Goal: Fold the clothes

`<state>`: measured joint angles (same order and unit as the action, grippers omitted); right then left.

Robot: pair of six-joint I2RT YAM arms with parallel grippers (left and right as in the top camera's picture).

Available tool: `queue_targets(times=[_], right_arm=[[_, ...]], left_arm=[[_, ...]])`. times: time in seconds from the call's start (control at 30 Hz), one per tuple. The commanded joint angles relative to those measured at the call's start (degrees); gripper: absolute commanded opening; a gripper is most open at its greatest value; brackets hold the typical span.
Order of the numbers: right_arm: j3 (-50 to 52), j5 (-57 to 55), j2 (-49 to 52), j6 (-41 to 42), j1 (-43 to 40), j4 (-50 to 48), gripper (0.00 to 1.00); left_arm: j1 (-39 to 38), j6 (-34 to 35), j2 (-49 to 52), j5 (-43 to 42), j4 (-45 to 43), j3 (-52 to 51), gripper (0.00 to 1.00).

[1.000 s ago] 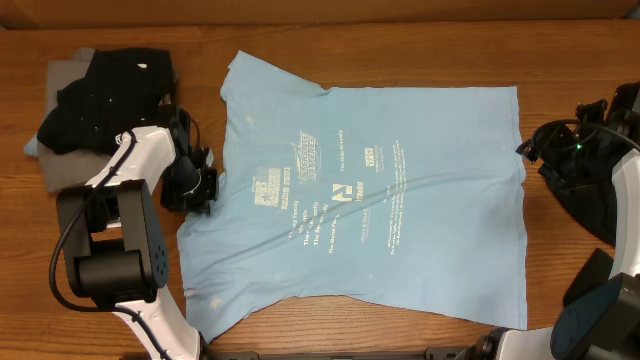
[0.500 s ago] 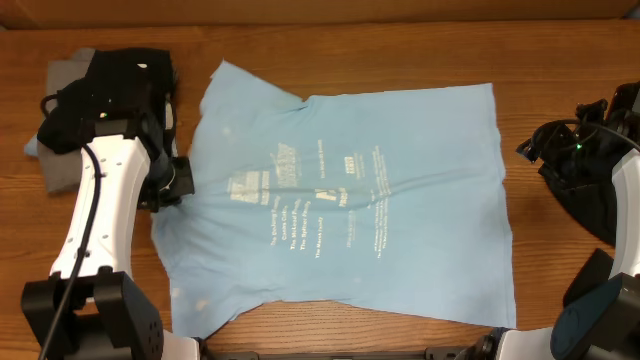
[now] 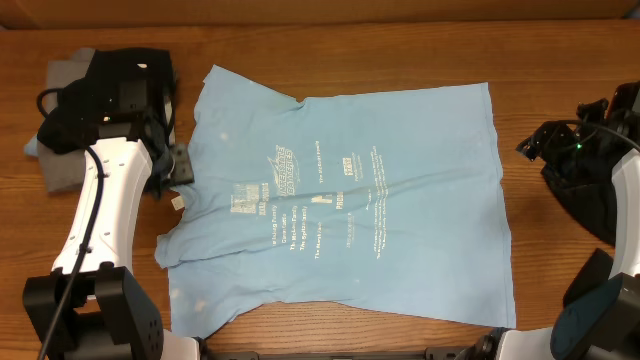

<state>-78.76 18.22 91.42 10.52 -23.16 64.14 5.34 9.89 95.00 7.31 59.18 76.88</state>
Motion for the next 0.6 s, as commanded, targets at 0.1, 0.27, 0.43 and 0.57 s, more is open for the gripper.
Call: queue_targets(times=[0.1, 0.27, 0.43, 0.57], right_arm=[[-1.1, -2.1, 0.6, -0.1, 2.4, -0.9, 0.7], [-1.1, -2.1, 3.8, -0.1, 4.0, -1.5, 0.65], [-1.1, -2.1, 9.0, -0.1, 6.1, -4.0, 0.46], [-1.1, -2.1, 13.6, 0.6, 7.9, -8.4, 0.32]], left_arm=[[-0.3, -7.4, 2.8, -14.4, -13.0, 0.1, 0.41], [-1.7, -10.6, 8.4, -23.1, -15.1, 0.1, 0.16], [-4.3, -12.8, 14.5, -23.8, -15.5, 0.1, 0.09], [-5.2, -12.4, 18.2, -23.9, -17.0, 0.1, 0.04]])
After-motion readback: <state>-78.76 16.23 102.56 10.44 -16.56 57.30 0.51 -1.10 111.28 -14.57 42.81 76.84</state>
